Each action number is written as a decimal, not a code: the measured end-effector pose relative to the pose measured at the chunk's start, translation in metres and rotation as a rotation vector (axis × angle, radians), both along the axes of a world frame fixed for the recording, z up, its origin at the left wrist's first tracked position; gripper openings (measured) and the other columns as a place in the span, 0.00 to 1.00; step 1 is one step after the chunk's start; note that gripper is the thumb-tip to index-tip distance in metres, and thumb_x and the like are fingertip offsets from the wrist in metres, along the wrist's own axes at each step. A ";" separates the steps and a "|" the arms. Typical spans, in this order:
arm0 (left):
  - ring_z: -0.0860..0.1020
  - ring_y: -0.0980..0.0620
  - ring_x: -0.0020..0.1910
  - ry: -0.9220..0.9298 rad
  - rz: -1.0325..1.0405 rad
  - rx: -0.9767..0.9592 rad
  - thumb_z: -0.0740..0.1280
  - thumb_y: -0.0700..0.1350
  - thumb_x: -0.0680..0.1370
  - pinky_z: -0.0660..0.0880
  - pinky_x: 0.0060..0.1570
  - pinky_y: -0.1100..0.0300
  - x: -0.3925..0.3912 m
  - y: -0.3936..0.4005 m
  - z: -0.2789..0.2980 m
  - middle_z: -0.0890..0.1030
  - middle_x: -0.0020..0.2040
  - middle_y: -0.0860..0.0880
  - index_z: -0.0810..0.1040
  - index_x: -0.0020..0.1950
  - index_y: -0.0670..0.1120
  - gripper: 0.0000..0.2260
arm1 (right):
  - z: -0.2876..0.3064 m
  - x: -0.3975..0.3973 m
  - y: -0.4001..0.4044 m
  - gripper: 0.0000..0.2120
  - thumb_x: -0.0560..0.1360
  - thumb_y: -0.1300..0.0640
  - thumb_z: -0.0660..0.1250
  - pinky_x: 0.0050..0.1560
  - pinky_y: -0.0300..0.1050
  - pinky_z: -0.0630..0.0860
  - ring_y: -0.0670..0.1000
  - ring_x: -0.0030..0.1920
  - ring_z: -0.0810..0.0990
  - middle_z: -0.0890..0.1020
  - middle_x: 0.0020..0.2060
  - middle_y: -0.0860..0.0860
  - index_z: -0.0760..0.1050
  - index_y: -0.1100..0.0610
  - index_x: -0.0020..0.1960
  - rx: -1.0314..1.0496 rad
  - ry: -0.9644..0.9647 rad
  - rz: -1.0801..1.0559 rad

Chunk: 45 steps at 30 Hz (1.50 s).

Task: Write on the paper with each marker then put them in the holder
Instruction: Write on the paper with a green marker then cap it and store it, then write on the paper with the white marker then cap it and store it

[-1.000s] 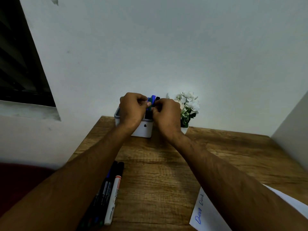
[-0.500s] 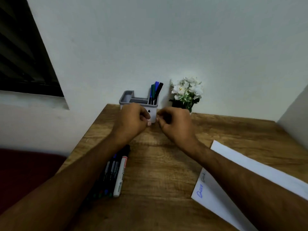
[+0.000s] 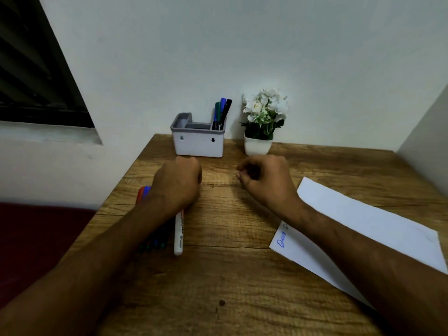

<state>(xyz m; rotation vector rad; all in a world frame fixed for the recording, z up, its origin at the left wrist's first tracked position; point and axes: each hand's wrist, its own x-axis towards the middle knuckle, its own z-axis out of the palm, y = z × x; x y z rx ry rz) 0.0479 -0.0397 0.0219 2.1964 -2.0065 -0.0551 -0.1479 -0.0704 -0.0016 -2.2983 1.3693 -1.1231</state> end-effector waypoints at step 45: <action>0.85 0.50 0.43 1.656 0.168 0.068 0.69 0.43 0.79 0.82 0.39 0.59 -0.080 -0.038 0.009 0.86 0.47 0.42 0.82 0.55 0.38 0.09 | 0.014 -0.028 0.021 0.08 0.80 0.65 0.69 0.28 0.40 0.76 0.54 0.28 0.77 0.80 0.34 0.63 0.82 0.70 0.55 0.775 -0.648 0.043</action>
